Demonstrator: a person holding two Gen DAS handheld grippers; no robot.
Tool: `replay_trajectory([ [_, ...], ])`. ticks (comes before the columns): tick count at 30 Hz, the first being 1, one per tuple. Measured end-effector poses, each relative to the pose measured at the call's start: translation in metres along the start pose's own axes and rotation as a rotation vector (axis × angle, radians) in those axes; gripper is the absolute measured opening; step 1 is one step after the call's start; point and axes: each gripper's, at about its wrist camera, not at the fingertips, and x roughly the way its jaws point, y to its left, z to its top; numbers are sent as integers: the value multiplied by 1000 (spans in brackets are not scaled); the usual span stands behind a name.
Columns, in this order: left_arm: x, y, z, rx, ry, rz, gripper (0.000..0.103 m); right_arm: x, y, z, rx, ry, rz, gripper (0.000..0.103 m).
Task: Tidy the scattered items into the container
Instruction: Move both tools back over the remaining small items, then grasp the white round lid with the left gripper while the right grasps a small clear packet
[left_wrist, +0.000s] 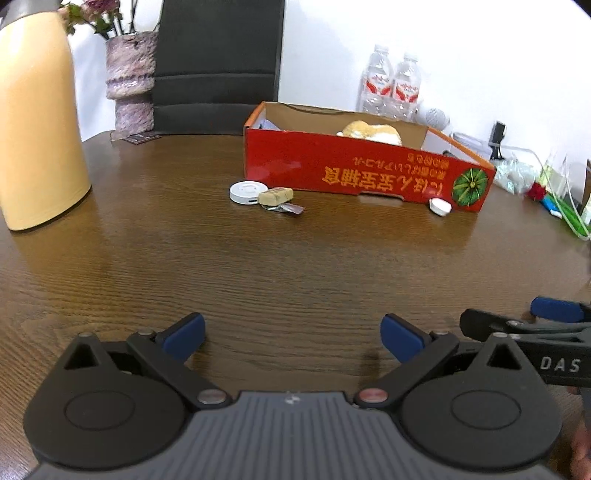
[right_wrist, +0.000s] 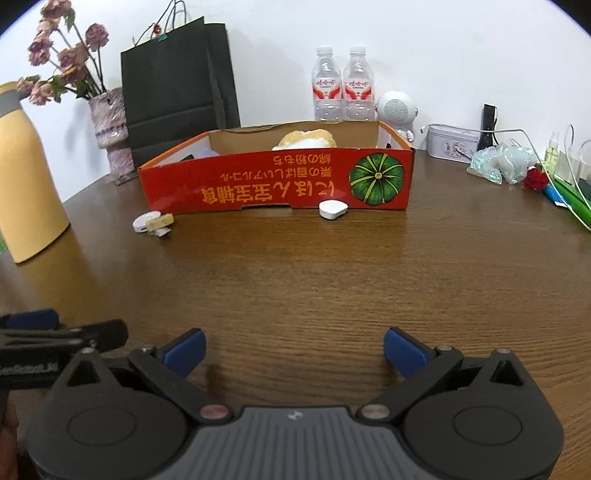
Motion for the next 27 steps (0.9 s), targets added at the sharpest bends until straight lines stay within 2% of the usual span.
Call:
replay_trajectory([
  [9, 2, 5, 3, -44, -8, 31, 103, 3, 10, 1, -55, 13, 26, 103],
  [17, 4, 2, 3, -29, -6, 25, 103, -2, -3, 1, 18, -13, 85, 102],
  [20, 4, 4, 3, -37, -9, 21, 103, -2, -2, 1, 10, -18, 108, 99],
  [24, 0, 13, 2, -79, -15, 17, 103, 4, 11, 8, -68, -4, 118, 86],
  [27, -2, 25, 4, -137, -21, -16, 103, 10, 22, 26, -109, -16, 177, 75],
])
